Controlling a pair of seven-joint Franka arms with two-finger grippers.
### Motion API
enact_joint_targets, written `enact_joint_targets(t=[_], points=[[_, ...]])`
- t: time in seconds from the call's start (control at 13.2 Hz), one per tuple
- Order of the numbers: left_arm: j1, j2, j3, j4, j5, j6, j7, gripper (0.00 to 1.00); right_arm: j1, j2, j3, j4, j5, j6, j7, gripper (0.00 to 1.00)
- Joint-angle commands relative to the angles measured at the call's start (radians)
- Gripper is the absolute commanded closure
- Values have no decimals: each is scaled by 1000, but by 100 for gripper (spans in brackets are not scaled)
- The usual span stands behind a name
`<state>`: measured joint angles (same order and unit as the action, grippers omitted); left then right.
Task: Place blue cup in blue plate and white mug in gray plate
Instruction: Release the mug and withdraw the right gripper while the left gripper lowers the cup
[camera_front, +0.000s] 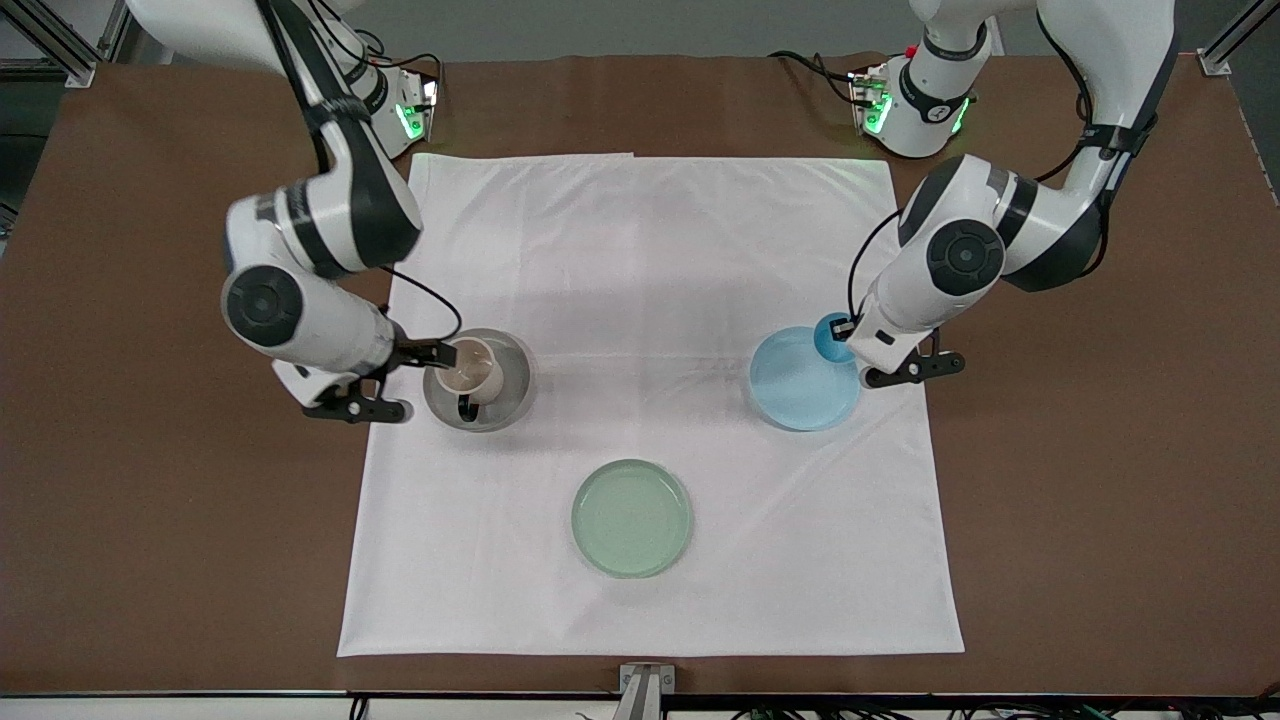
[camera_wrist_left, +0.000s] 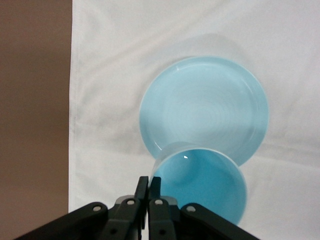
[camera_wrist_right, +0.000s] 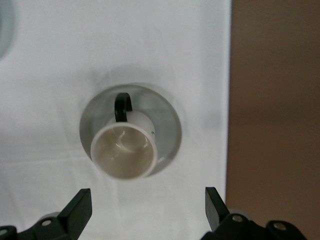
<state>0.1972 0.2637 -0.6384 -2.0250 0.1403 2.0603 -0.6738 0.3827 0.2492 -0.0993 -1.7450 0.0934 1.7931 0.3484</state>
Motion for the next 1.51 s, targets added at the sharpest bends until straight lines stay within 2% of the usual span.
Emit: enact_joint_targets(t=[0.0,0.23,0.53,0.76,0.91,1.28,1.36,1.44], points=[[19,-89,-29,-82,12,20,-20,100,-85,-184,1,-68,-32,-119,-2,0],[16,-90,-44,-127,4,101,-67,100,-217,-281,1,-90,-34,-181,-164,0],[24,-15,-41,-156,13,295,-79,100,-353,-303,1,-91,-35,-179,-313,0],[24,43,-35,-164,28,392,-81,100,-374,-301,1,-70,-56,-170,-341,0],[25,84,-20,-164,50,451,-79,100,-375,-295,1,-16,-78,-169,-341,0],[24,126,3,-149,125,457,-79,99,-375,-271,3,131,-81,-172,-338,0],[24,126,8,-147,134,455,-78,95,-375,-240,3,186,-84,-176,-335,0],[24,127,8,-143,136,449,-79,76,-371,-217,3,232,-86,-181,-335,0]])
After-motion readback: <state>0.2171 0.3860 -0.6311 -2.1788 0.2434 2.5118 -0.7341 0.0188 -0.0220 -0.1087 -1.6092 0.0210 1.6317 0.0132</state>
